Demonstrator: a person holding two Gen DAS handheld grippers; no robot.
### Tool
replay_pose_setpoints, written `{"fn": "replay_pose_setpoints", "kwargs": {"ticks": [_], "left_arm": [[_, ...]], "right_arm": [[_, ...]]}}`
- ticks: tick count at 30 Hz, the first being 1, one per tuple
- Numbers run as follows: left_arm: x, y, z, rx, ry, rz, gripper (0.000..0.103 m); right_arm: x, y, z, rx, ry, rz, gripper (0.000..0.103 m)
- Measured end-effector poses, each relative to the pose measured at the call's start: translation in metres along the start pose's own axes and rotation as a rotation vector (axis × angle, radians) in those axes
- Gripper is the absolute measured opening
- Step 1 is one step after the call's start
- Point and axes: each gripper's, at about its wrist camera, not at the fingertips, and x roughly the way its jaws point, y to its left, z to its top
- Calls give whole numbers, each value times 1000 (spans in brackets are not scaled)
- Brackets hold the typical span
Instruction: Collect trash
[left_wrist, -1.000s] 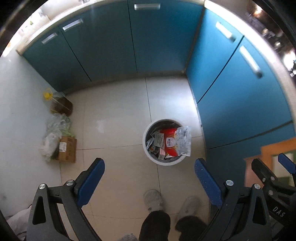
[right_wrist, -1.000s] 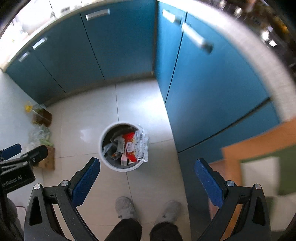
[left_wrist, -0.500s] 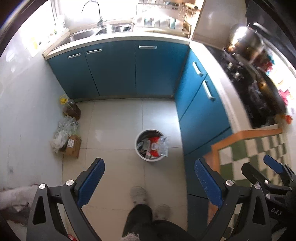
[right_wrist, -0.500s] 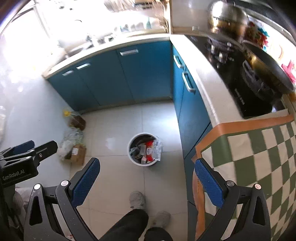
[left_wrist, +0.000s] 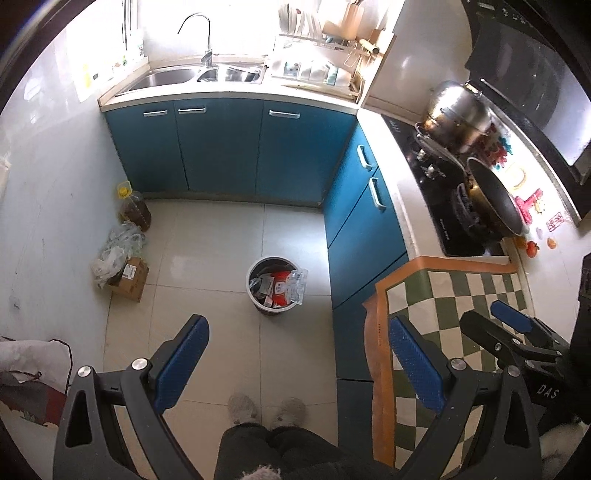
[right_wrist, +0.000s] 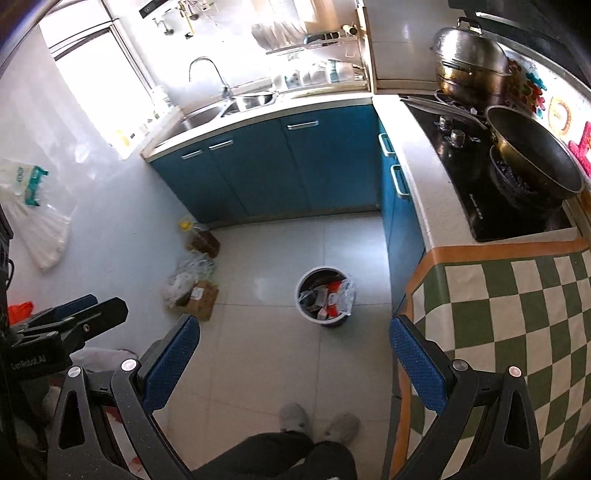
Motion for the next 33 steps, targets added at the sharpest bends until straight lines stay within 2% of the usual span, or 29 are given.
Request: {"fn": "replay_pose_setpoints", "kwargs": {"ticks": [8,33], "left_arm": [[-13,4,-8,18,-29,5,103],[-20,24,-14,18,-21,-25,103]], "right_arm": [[-6,10,-7,2,16,21,103],[-2,27,-5,-19,31,32,103]]}}
